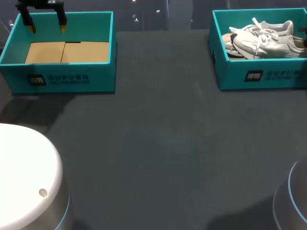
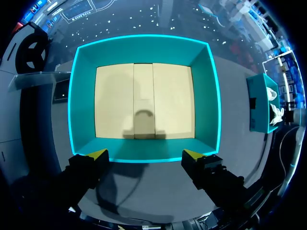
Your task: Take the shoe out of the shoebox, open the shoe tongue, remove and reinsert the insole, then place the shoe into the shoebox
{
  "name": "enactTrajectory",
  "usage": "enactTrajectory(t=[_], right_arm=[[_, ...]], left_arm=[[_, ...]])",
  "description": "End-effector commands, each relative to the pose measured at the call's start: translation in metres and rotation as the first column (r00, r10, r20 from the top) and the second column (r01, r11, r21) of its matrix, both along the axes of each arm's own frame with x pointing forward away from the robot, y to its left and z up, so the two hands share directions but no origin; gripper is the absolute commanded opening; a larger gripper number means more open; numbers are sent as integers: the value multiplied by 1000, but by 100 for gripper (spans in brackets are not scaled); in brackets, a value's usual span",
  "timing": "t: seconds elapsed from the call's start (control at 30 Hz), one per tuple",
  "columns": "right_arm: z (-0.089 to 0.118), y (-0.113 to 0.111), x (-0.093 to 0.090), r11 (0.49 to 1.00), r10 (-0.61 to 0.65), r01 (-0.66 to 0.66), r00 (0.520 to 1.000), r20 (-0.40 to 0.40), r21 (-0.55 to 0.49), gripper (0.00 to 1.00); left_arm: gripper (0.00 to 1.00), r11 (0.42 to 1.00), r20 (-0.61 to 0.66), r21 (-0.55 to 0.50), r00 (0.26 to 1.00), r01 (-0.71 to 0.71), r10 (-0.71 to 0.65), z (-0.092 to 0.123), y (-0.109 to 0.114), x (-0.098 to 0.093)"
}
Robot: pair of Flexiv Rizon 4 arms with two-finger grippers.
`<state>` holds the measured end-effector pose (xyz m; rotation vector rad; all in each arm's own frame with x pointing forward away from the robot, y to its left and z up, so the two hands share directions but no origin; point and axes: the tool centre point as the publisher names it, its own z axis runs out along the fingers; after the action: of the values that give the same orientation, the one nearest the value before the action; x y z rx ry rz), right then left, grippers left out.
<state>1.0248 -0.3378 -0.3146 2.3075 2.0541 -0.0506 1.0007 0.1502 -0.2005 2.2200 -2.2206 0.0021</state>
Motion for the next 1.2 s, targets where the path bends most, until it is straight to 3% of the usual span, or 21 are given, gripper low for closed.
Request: enactTrajectory(t=[0.03,0.37,0.87,1.2], right_arm=[[22,3,2,1000,-4,4,1000,-5,-16,0],[70,22,-3,998,16,-16,1000,-2,-68,0],[137,40,-39,994,-1,7,999,49,-112,0],[170,53,-64,988,15,-3,997,72,-157,0]], left_arm=[[100,1000,0,1,1000,0,0,0,0,0],[100,1000,0,1,1000,0,0,0,0,0],[100,1000,0,1,1000,0,0,0,0,0],[100,1000,0,1,1000,0,0,0,0,0]])
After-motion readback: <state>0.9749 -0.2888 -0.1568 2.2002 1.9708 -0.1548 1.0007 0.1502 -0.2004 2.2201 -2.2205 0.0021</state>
